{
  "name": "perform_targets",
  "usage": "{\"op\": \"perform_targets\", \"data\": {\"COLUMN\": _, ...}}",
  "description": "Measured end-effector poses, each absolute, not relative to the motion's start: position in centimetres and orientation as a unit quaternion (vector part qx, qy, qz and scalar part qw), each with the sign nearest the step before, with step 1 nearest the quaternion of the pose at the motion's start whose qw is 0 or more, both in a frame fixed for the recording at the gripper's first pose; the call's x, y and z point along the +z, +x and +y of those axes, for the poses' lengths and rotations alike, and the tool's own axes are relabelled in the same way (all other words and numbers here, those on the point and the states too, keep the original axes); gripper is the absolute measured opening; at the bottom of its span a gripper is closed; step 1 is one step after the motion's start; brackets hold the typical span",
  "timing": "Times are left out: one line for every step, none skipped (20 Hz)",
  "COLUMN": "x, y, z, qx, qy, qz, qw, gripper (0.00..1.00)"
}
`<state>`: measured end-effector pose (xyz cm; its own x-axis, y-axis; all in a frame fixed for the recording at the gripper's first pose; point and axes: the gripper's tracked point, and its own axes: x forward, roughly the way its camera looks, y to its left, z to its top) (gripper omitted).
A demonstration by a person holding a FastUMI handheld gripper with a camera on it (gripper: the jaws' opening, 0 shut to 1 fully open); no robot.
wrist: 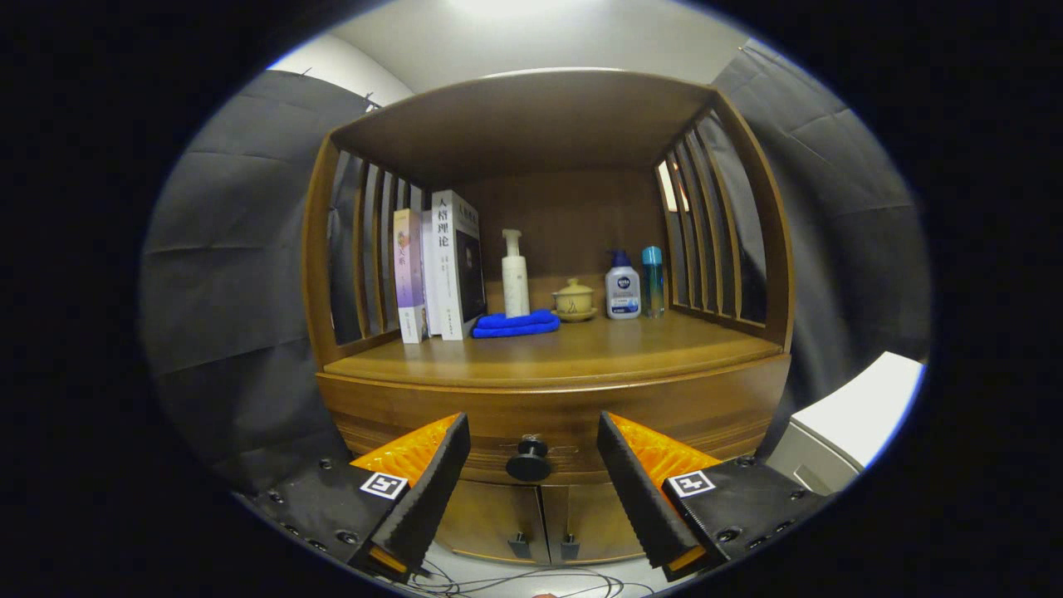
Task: Pull open the drawer, take out the items inside it, and place them on the countertop above the cabinet.
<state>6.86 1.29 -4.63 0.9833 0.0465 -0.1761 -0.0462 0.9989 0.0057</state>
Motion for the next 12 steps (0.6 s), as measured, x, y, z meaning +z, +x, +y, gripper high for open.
{"op": "perform_targets", "data": {"x": -5.1, "y": 7.2, "z": 1.2, "qx": 0.021, "qy": 0.005, "qz": 0.098, "qw": 0.995, "gripper": 0.98}}
{"op": "perform_targets", "data": {"x": -5.7, "y": 7.4, "z": 1.1, "qx": 0.019, "qy": 0.011, "qz": 0.107, "qw": 0.994, "gripper": 0.98}}
{"op": "perform_targets", "data": {"x": -6.2, "y": 7.8, "z": 1.0, "qx": 0.016, "qy": 0.016, "qz": 0.113, "qw": 0.993, "gripper": 0.98}}
{"op": "perform_targets", "data": {"x": -6.6, "y": 8.1, "z": 1.0, "qx": 0.016, "qy": 0.02, "qz": 0.118, "qw": 0.993, "gripper": 0.98}}
{"op": "perform_targets", "data": {"x": -7.2, "y": 8.4, "z": 1.2, "qx": 0.018, "qy": 0.021, "qz": 0.123, "qw": 0.992, "gripper": 0.98}}
{"op": "perform_targets", "data": {"x": -7.7, "y": 8.9, "z": 1.3, "qx": 0.018, "qy": 0.017, "qz": 0.128, "qw": 0.991, "gripper": 0.98}}
{"op": "perform_targets", "data": {"x": -8.0, "y": 9.3, "z": 1.4, "qx": 0.018, "qy": 0.011, "qz": 0.131, "qw": 0.991, "gripper": 0.98}}
{"op": "perform_targets", "data": {"x": -8.2, "y": 9.6, "z": 1.6, "qx": 0.02, "qy": 0.006, "qz": 0.132, "qw": 0.991, "gripper": 0.98}}
{"op": "perform_targets", "data": {"x": -8.4, "y": 9.9, "z": 1.7, "qx": 0.019, "qy": 0.002, "qz": 0.132, "qw": 0.991, "gripper": 0.98}}
{"op": "perform_targets", "data": {"x": -8.8, "y": 10.1, "z": 1.7, "qx": 0.017, "qy": 0.001, "qz": 0.133, "qw": 0.991, "gripper": 0.98}}
{"op": "perform_targets", "data": {"x": -9.1, "y": 10.3, "z": 1.8, "qx": 0.016, "qy": 0.002, "qz": 0.137, "qw": 0.99, "gripper": 0.98}}
{"op": "perform_targets", "data": {"x": -9.5, "y": 10.5, "z": 1.7, "qx": 0.012, "qy": 0.002, "qz": 0.143, "qw": 0.99, "gripper": 0.98}}
